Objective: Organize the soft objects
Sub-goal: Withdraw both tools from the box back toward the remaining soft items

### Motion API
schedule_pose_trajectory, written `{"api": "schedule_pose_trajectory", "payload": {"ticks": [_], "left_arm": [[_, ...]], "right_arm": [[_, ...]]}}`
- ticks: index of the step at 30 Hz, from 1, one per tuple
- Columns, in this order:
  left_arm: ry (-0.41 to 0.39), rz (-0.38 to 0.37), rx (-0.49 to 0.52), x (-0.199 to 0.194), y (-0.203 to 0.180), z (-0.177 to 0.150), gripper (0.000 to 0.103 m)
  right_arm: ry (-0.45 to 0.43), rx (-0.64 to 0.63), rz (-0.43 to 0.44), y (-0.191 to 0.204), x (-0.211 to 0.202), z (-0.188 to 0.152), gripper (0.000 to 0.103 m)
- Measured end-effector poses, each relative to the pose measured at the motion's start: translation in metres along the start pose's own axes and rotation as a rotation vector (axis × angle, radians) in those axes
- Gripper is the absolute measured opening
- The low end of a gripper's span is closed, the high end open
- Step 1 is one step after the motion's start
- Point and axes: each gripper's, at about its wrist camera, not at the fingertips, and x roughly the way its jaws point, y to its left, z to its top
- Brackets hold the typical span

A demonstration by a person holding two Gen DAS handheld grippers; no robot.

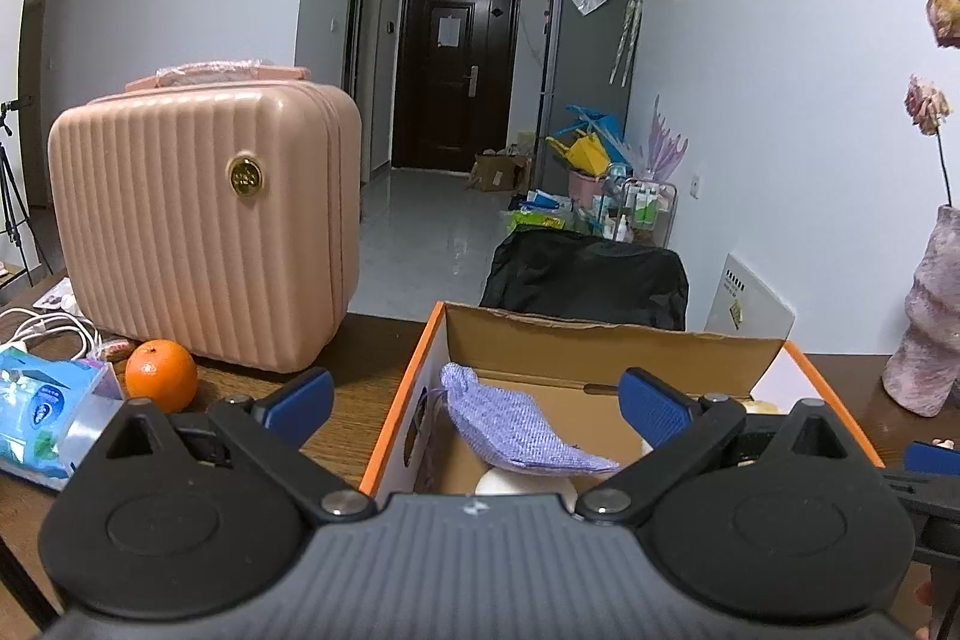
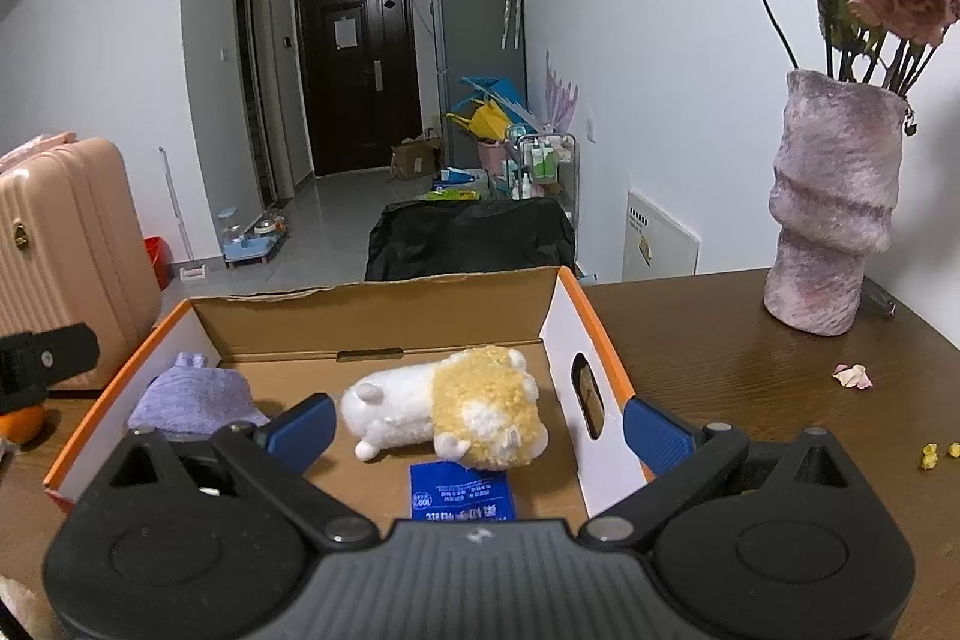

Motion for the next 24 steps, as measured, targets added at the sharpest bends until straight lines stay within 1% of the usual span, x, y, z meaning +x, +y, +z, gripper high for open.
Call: {"api": "schedule_pose_trajectory", "payload": {"ticks": [10,17,24], "left_arm": [[-0.025,-0.016,0.01,-0.029,0.006,-0.001,0.103],[-0.028,-0.017,0.028,-0.049,0.01,-0.011,0.103],[-0.026,-0.018,0.042,-0.069,0.015,-0.023,0.103]], "right_arm": [[-0.033,-0.019,0.009,-0.002,-0.03,-0.009,0.102],[-0.051,-0.042,0.017,-0.004,-0.052,-0.019,0.102],[-0.058,-0.081,0.02,-0.005,-0.073,-0.036,0.102]]}}
